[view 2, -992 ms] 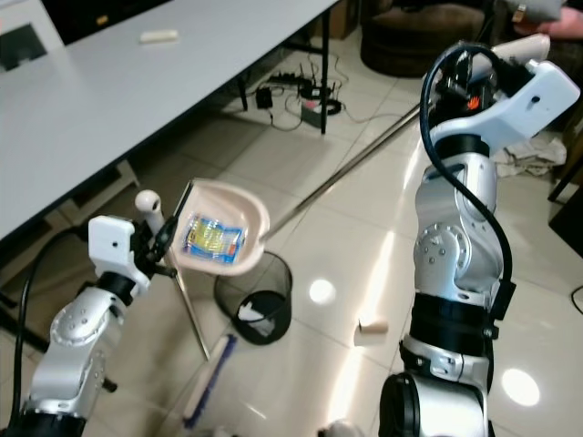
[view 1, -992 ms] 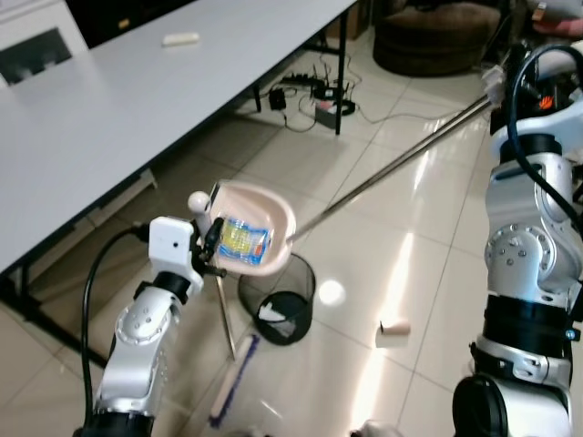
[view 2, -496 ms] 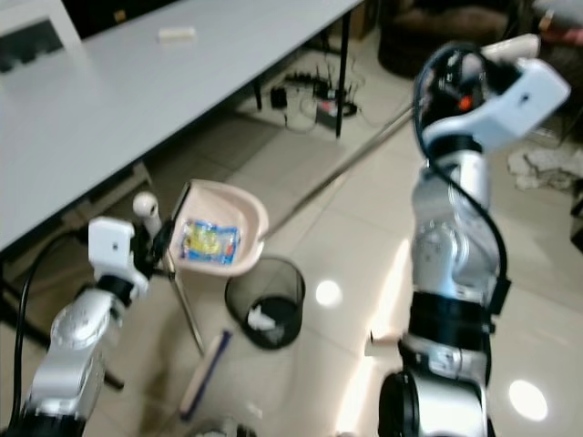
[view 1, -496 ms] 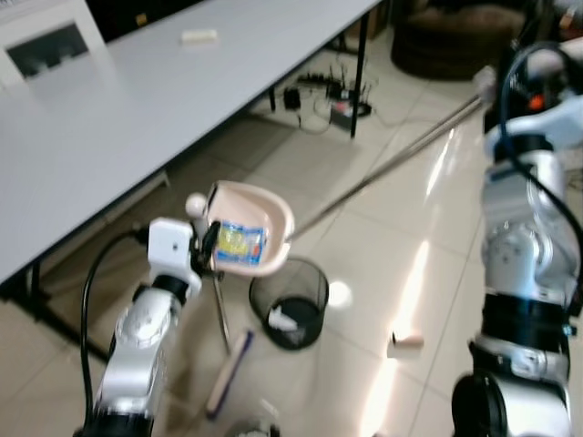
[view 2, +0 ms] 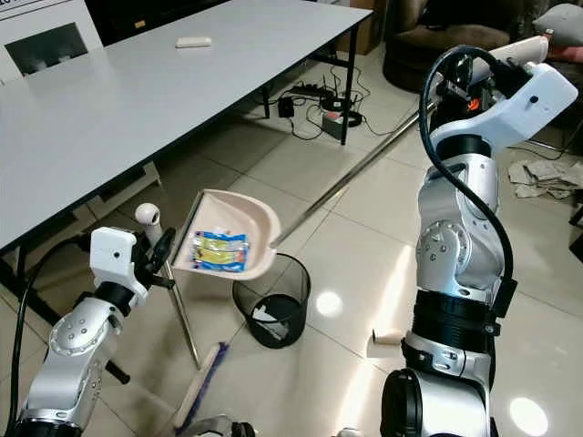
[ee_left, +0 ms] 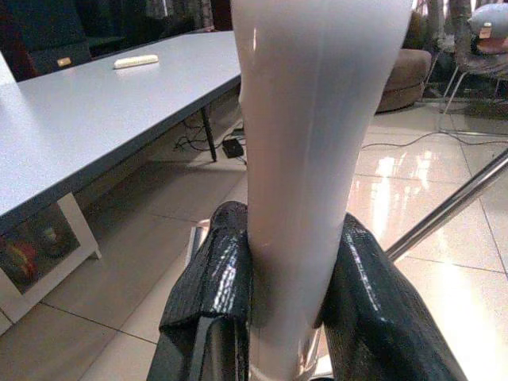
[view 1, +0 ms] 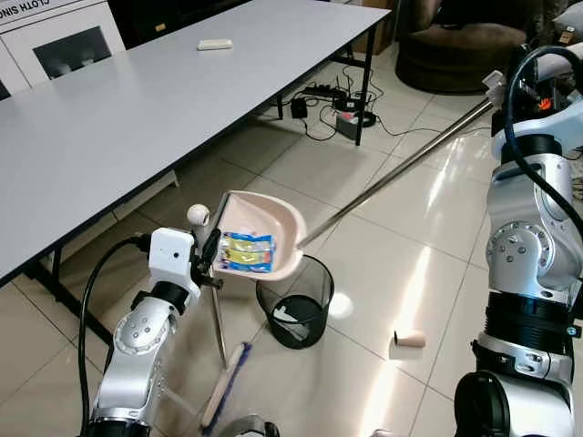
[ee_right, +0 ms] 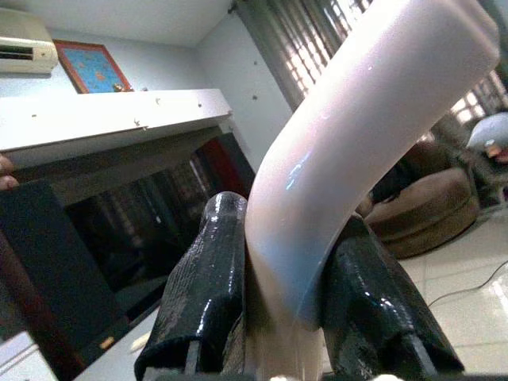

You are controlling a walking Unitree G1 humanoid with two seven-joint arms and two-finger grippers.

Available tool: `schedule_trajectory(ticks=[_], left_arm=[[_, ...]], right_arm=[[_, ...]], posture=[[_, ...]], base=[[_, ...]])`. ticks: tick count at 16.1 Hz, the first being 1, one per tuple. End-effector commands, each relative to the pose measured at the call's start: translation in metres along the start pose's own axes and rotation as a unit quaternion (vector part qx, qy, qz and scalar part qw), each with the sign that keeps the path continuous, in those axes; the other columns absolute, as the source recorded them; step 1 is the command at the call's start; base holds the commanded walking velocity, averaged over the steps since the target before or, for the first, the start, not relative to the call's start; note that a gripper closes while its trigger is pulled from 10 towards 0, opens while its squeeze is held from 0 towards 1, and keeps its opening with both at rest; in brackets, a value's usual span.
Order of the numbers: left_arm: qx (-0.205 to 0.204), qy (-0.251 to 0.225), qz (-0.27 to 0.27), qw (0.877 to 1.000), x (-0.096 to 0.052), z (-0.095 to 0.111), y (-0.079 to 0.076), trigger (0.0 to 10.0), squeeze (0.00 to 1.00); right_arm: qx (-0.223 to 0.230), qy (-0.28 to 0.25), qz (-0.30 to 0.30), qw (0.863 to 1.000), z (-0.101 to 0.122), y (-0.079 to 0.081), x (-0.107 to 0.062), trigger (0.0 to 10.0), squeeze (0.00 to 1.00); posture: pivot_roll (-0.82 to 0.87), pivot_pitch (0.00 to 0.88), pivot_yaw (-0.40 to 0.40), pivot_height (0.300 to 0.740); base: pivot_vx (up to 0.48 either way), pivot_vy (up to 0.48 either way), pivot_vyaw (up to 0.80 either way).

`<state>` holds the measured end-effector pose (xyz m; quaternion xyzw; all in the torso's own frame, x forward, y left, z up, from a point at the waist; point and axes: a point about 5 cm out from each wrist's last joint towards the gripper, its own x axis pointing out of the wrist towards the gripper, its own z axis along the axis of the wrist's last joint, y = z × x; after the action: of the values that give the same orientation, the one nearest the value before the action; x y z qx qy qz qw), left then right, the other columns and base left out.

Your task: Sweep floor

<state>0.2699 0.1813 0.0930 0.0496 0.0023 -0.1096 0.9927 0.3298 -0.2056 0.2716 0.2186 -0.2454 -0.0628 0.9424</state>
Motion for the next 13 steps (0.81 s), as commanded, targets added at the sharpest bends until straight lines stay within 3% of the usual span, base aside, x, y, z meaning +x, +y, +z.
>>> schedule_trajectory(ticks=[1, 13], left_arm=[[0.012, -0.009, 0.0, 1.0, 0.001, 0.006, 0.003, 10.0, 0.0], [0.015, 0.001, -0.006, 1.0, -0.001, 0.005, 0.004, 10.0, 0.0]], right_arm=[[-0.009, -0.024, 0.008, 1.0, 0.005, 0.001, 0.0, 10.0, 0.0], [-0.098, -0.047, 0.039, 0.993, -0.013, 0.0, -0.005, 10.0, 0.0]], posture=[[0.0, 0.048, 0.065, 0.74], [0.02, 0.089, 0.076, 0.74]], base=[[0.0, 0.0, 0.0], [0.0, 0.0, 0.0]])
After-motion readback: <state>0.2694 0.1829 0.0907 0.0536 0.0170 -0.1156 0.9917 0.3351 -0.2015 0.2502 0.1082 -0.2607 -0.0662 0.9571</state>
